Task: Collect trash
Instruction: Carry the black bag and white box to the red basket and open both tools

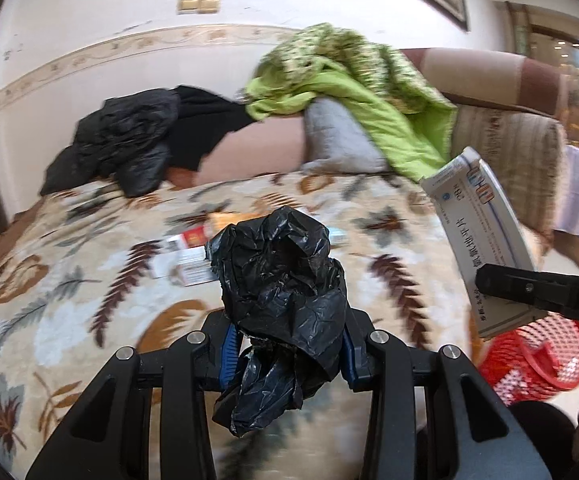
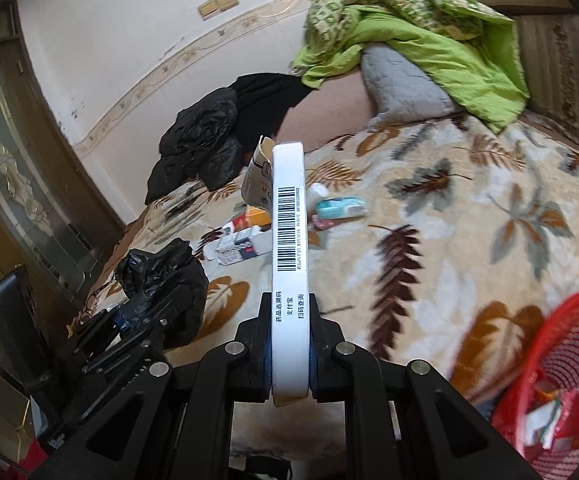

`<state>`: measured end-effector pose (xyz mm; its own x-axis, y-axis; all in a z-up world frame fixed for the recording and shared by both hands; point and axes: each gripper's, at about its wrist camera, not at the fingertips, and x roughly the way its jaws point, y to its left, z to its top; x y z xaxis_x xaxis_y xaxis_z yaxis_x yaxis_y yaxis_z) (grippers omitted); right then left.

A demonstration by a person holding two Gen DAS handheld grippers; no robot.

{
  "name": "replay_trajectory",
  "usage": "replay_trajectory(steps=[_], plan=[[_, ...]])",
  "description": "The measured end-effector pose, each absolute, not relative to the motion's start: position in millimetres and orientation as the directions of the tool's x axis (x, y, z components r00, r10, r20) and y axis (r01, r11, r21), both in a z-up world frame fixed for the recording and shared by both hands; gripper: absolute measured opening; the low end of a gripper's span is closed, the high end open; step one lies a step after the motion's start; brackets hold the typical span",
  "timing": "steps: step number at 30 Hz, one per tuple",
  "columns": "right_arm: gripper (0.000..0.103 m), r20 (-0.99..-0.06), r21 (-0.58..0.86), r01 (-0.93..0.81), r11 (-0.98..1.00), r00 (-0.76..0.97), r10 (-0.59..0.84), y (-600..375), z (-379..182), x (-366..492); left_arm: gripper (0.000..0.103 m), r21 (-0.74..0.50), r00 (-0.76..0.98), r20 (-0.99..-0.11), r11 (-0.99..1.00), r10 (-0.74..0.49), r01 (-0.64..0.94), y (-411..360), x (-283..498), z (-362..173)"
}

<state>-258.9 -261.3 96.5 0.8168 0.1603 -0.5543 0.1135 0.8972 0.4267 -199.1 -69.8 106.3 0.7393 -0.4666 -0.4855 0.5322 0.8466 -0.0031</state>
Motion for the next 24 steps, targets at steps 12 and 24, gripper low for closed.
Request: replay_trajectory(steps=[12,24], plan=[[0.014,-0.611,0.472,0.396,0.788,0.791,-0.032,-377,88,-370,0.039,-0.020,0.522,-0.521,0.621,-0.676,0.784,-168,-260,131],[0.014,-0.662,0.504,0.545,0.670,0.742,-0.106,-445,55,-429,0.039,-0.102,0.250,-0.634,0.400,-0.732,0.911,-283,-295,119]])
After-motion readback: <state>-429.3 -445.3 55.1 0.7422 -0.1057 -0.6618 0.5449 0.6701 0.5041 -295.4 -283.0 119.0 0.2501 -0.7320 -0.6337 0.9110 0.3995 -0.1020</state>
